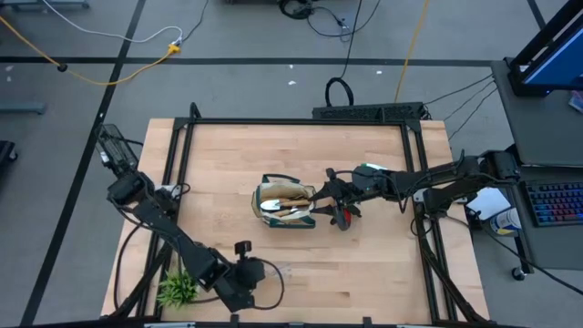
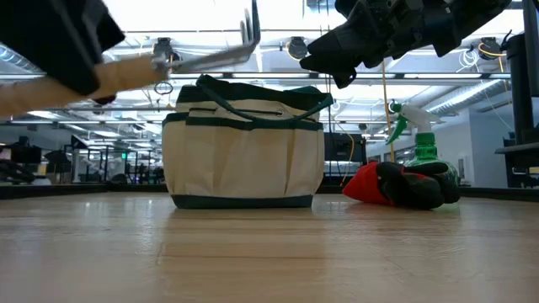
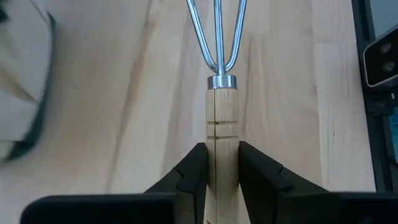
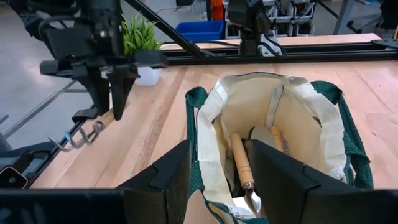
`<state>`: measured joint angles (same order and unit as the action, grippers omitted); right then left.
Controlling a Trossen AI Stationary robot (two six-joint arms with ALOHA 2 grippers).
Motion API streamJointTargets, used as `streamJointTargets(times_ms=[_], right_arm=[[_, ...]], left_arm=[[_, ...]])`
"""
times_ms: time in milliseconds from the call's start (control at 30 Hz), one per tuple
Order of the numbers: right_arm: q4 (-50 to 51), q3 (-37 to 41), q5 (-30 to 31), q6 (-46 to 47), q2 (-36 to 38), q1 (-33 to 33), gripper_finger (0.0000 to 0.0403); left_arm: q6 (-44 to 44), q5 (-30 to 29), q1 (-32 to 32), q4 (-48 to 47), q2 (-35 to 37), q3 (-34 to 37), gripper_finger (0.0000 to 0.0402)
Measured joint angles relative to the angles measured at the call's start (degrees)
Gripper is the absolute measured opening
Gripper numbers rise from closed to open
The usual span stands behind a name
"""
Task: Pick & Place Garden tools in Gardening bag
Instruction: Put the brown hand rake into the green gardening bag
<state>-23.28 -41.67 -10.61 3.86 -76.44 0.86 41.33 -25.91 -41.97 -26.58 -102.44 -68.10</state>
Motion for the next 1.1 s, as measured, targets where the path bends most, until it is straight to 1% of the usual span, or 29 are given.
streamJointTargets(times_ms=[167, 367, 567, 867, 1100], right_arm=[[0.0, 0.0, 0.0, 0.0, 0.0, 0.0, 0.0155], [0.0, 0.0, 0.0, 0.0, 0.0, 0.0, 0.0155], [0.5, 0.0, 0.0, 0.0, 0.0, 0.0, 0.0155], [6.0, 0.0, 0.0, 0.0, 0.0, 0.0, 0.0155], [6.5, 0.0, 0.0, -0.1, 0.0, 0.0, 0.0155]], left_arm=[[-3.4, -0.6, 1.3, -0.2, 2.1, 0.0, 0.0079], [-7.8, -0.9, 3.0, -0.2, 3.0, 0.0, 0.008], [-9.1, -4.2, 5.2, -0.4, 3.3, 0.0, 0.008], [-14.3, -4.2, 8.4, -0.3, 3.6, 0.0, 0.0081], [-17.4, -3.9, 10.6, 0.0, 5.5, 0.0, 0.0081]])
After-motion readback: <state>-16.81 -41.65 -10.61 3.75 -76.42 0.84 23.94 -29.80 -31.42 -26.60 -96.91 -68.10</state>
